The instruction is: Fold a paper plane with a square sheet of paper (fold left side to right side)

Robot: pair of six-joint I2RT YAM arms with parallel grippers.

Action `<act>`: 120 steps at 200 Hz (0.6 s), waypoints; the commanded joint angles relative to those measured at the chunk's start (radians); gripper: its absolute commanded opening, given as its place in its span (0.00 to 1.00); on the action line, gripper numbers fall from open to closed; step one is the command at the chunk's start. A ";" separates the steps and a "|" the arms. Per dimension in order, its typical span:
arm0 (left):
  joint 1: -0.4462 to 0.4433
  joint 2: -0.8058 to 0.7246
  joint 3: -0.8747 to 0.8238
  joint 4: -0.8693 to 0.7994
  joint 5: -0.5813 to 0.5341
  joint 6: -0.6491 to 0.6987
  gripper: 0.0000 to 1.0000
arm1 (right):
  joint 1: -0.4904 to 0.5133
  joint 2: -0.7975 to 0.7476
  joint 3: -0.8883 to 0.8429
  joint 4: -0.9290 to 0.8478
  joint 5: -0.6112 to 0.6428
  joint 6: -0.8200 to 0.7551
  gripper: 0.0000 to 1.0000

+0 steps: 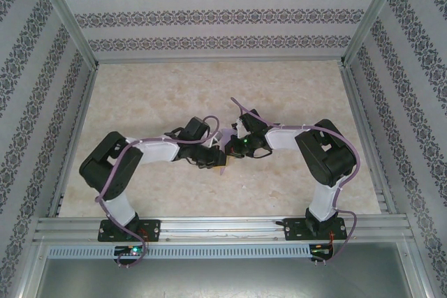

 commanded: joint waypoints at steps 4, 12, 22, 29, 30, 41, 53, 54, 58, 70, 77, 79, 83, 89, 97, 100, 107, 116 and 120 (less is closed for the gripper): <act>0.013 0.059 0.013 0.004 -0.007 0.030 0.15 | -0.001 0.062 -0.036 -0.133 0.134 -0.017 0.00; 0.013 0.071 0.007 0.010 -0.008 0.030 0.15 | -0.001 0.060 -0.036 -0.125 0.126 -0.012 0.00; 0.013 0.081 0.001 0.004 -0.017 0.035 0.14 | -0.002 0.056 -0.034 -0.120 0.118 -0.008 0.00; 0.013 0.083 -0.005 -0.004 -0.025 0.039 0.13 | -0.003 0.052 -0.030 -0.117 0.112 -0.006 0.00; 0.013 0.083 -0.006 -0.006 -0.026 0.040 0.13 | -0.003 0.052 -0.030 -0.117 0.111 -0.006 0.00; 0.013 0.080 -0.021 -0.012 -0.037 0.041 0.12 | -0.004 0.042 -0.018 -0.118 0.100 -0.006 0.00; 0.013 0.072 -0.039 -0.015 -0.047 0.039 0.11 | -0.009 0.027 -0.002 -0.122 0.086 -0.010 0.00; 0.013 0.071 -0.041 -0.015 -0.047 0.040 0.11 | -0.010 0.027 0.000 -0.122 0.086 -0.010 0.00; 0.013 0.068 -0.047 -0.015 -0.051 0.039 0.11 | -0.013 0.019 0.006 -0.125 0.081 -0.012 0.00; 0.013 0.060 -0.062 -0.017 -0.056 0.037 0.10 | -0.028 -0.003 0.024 -0.130 0.069 -0.016 0.00; 0.013 0.057 -0.069 -0.017 -0.058 0.036 0.10 | -0.038 -0.013 0.036 -0.133 0.061 -0.019 0.00; 0.013 0.056 -0.070 -0.018 -0.058 0.036 0.10 | -0.039 -0.016 0.040 -0.134 0.059 -0.022 0.00; 0.013 0.057 -0.072 -0.019 -0.059 0.038 0.10 | -0.044 -0.020 0.047 -0.135 0.055 -0.024 0.00; 0.013 0.055 -0.075 -0.021 -0.059 0.037 0.10 | -0.052 -0.025 0.058 -0.138 0.047 -0.029 0.00; 0.013 0.055 -0.077 -0.020 -0.058 0.039 0.10 | -0.061 -0.025 0.076 -0.143 0.038 -0.038 0.00; 0.013 0.055 -0.078 -0.021 -0.059 0.039 0.10 | -0.064 -0.025 0.082 -0.144 0.036 -0.041 0.00; 0.013 0.054 -0.079 -0.020 -0.060 0.039 0.10 | -0.071 -0.019 0.098 -0.154 0.036 -0.049 0.00; 0.013 0.053 -0.079 -0.020 -0.060 0.039 0.10 | -0.077 -0.007 0.118 -0.171 0.037 -0.061 0.00; 0.013 0.053 -0.079 -0.018 -0.061 0.039 0.10 | -0.079 -0.003 0.125 -0.175 0.036 -0.065 0.00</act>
